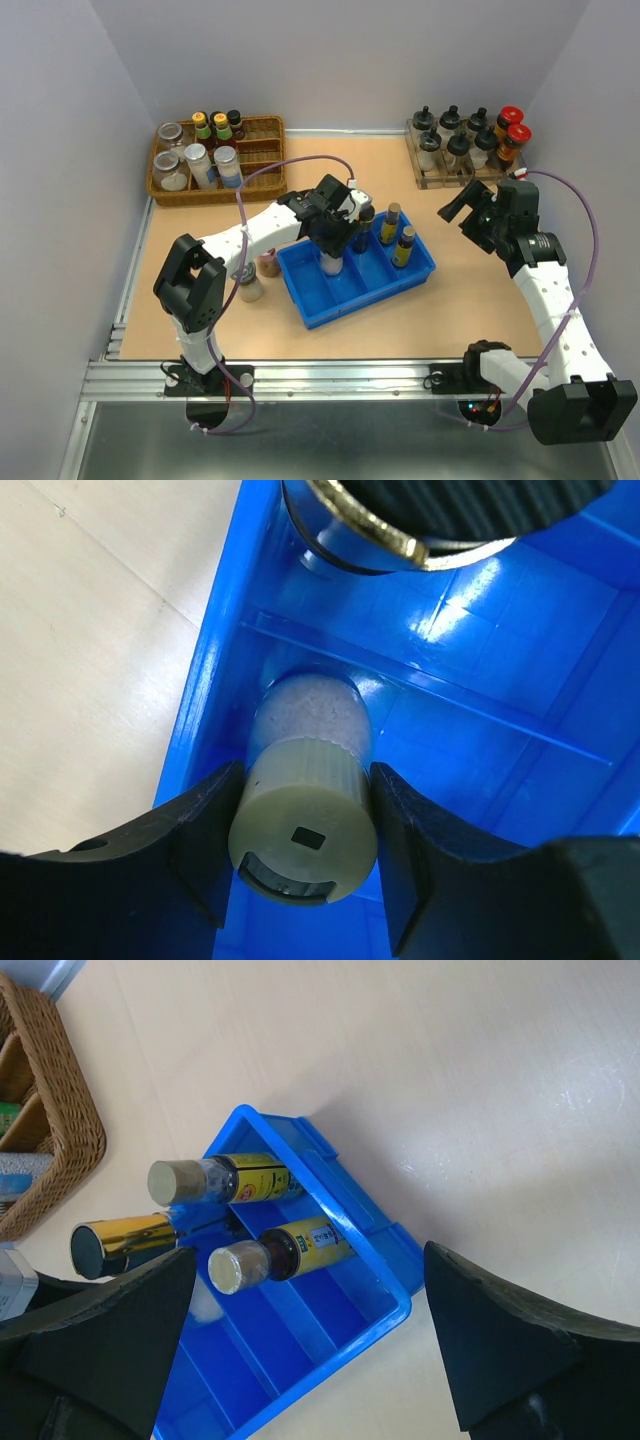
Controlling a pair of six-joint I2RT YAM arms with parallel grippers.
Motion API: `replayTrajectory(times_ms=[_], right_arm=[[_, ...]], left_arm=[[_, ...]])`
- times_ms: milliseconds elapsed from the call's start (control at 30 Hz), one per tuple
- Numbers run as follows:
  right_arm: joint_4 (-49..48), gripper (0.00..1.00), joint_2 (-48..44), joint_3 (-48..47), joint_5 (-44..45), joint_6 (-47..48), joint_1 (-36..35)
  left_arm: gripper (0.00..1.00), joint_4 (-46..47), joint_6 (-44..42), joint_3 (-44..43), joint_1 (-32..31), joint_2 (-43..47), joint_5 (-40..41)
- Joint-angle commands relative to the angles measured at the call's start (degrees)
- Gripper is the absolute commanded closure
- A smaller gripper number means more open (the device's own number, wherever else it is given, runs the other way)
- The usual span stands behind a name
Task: Organize the condiment bottles
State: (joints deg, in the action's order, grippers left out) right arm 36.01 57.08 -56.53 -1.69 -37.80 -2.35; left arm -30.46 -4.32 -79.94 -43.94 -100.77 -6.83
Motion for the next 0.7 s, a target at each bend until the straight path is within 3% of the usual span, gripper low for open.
replayTrajectory(times_ms=[0, 233, 500, 667], right_arm=[[-0.68, 0.00, -1.27, -2.44, 0.81, -0.26, -0.29], [-0.59, 0.00, -1.09, -2.44, 0.55, -0.26, -0.20], [-0.59, 0.00, -1.27, -2.27, 0.64, -0.08, -0.20], [-0.59, 0.00, -0.74, -2.27, 0.11, -0.08, -0.20]], left_arm=[[0.42, 2.68, 0.62, 0.14, -0.35, 1.19, 0.24], [0.22, 2.60, 0.98, -0.92, -0.44, 1.98, -0.02], [0.21, 0.31, 0.63, -2.93, -0.44, 3.82, 0.94], [0.20, -2.59, 0.54, -9.87, -0.44, 7.77, -0.64]])
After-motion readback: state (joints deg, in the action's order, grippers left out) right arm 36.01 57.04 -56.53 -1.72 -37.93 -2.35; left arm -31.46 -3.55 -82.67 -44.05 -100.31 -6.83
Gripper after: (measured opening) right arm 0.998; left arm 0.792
